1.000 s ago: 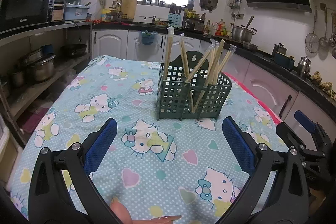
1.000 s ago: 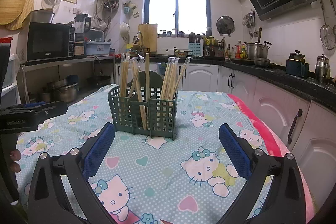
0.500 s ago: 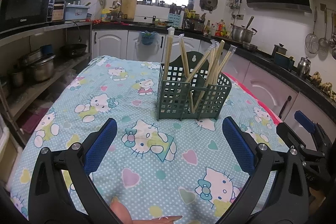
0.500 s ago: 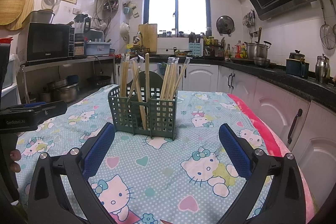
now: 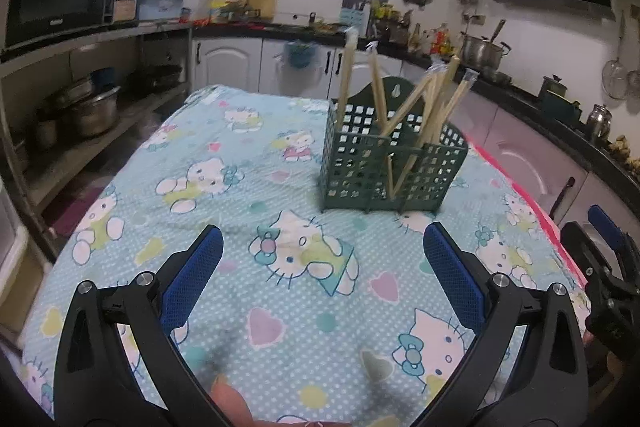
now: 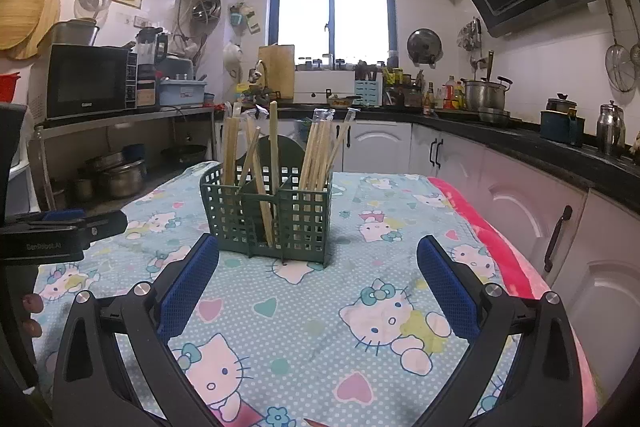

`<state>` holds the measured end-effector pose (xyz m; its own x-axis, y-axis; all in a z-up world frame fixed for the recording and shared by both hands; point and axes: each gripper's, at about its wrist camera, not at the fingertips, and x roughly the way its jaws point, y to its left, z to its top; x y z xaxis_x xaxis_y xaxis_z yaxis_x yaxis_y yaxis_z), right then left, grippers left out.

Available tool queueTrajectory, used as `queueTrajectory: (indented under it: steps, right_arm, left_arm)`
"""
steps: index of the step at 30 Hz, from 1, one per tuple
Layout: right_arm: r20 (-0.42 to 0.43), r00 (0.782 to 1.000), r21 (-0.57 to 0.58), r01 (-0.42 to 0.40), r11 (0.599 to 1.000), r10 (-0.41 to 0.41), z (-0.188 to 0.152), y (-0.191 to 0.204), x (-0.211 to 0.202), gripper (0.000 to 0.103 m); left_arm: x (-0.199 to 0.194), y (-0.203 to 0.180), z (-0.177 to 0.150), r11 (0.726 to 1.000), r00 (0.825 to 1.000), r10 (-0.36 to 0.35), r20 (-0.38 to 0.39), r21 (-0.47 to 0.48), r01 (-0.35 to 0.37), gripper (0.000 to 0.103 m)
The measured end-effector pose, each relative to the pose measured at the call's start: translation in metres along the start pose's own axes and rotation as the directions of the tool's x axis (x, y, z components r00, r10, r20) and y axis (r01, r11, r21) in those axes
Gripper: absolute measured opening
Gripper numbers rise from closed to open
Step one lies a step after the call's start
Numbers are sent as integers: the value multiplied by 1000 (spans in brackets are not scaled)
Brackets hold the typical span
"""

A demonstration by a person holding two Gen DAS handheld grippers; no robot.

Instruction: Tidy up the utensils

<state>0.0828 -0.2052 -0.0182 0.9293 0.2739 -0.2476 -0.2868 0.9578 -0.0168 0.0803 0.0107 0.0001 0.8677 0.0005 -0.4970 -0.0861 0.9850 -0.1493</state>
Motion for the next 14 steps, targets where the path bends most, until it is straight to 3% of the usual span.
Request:
queueTrajectory:
  steps: [7, 10, 12, 14]
  right_arm:
    - [-19, 999, 26, 29, 999, -28, 1, -7, 3, 97]
    - [-70, 994, 64, 90, 994, -85, 5, -23, 13, 97]
    - [-139, 981, 80, 146, 986, -134, 7, -42, 27, 97]
    - [-267, 940, 74, 241, 968, -214, 7, -71, 55, 97]
  left_arm:
    - [4, 10, 4, 1000, 1000, 15, -17, -19, -16, 92]
    - [21, 29, 9, 994, 992, 107, -67, -22, -109, 93]
    - [47, 53, 13, 978, 967, 201, -156, -23, -207, 93]
    - [68, 78, 15, 967, 950, 234, -208, -55, -250, 93]
